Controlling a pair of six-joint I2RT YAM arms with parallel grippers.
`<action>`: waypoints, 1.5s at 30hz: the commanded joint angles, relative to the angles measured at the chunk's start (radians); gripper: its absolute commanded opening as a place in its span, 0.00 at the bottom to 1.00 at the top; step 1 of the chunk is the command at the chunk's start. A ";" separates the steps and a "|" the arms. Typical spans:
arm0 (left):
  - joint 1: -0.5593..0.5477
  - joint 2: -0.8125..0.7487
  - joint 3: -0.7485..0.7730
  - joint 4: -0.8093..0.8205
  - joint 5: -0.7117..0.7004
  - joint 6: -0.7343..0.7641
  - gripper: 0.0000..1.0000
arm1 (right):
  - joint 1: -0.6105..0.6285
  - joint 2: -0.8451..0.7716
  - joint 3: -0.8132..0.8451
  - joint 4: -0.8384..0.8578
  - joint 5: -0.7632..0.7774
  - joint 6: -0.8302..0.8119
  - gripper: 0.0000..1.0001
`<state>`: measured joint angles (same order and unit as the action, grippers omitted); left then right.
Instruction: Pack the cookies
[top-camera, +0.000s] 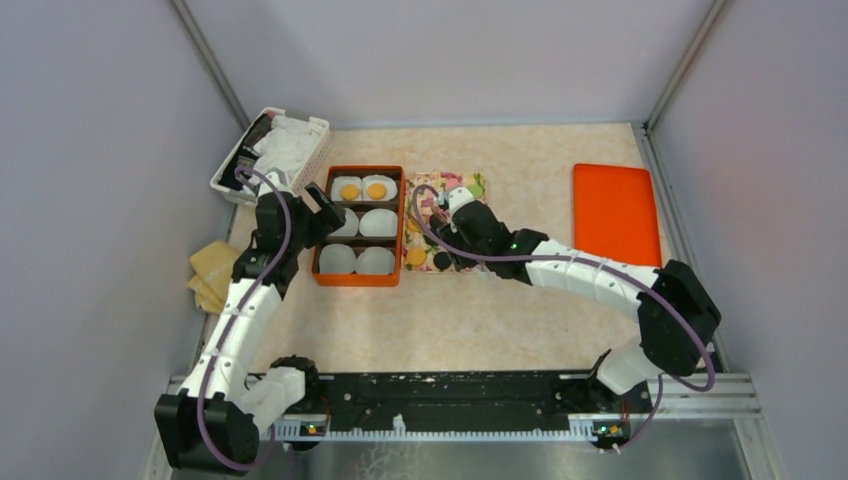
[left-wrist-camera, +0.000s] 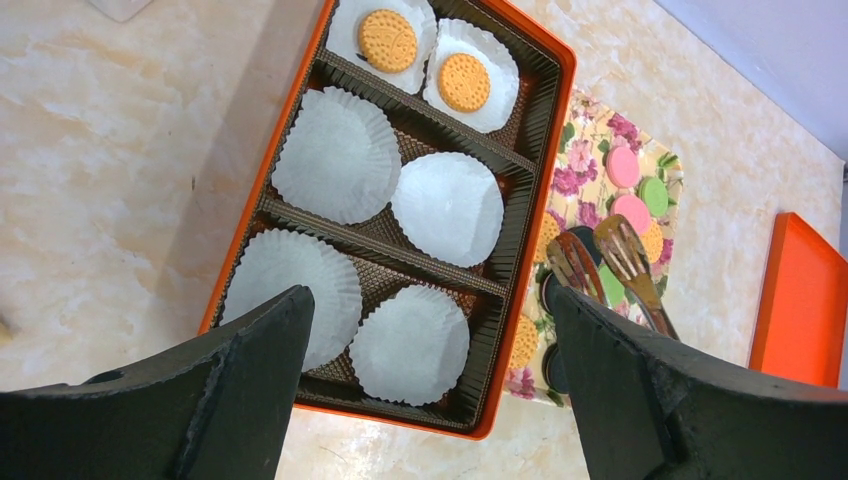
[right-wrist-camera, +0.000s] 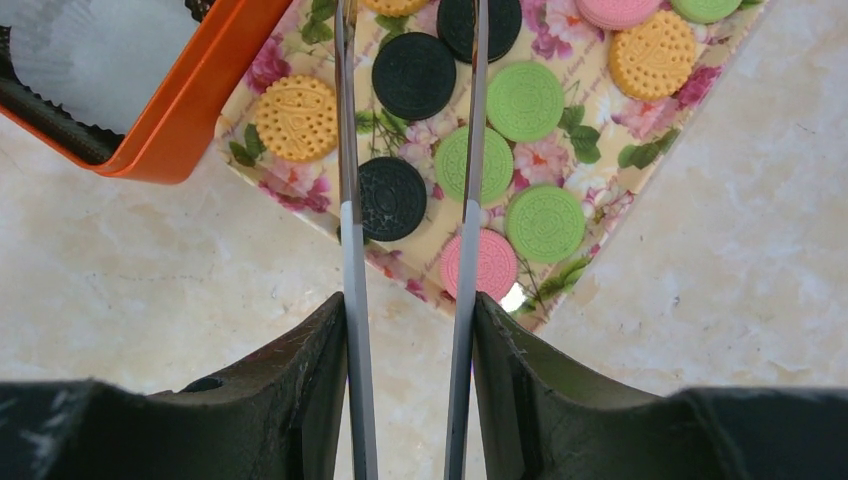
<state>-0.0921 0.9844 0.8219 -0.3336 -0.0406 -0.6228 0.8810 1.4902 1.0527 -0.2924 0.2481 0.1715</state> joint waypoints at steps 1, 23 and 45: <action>0.005 -0.023 -0.009 0.029 -0.002 0.002 0.96 | 0.004 0.052 0.057 0.089 -0.013 -0.024 0.43; 0.005 -0.022 -0.016 0.031 -0.010 -0.001 0.96 | 0.004 0.132 0.103 -0.033 -0.113 0.017 0.44; 0.005 -0.006 -0.026 0.048 0.021 -0.019 0.96 | 0.005 0.214 0.201 -0.140 -0.064 0.010 0.17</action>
<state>-0.0921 0.9840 0.7994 -0.3309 -0.0395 -0.6304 0.8810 1.7134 1.1770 -0.4519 0.1814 0.1841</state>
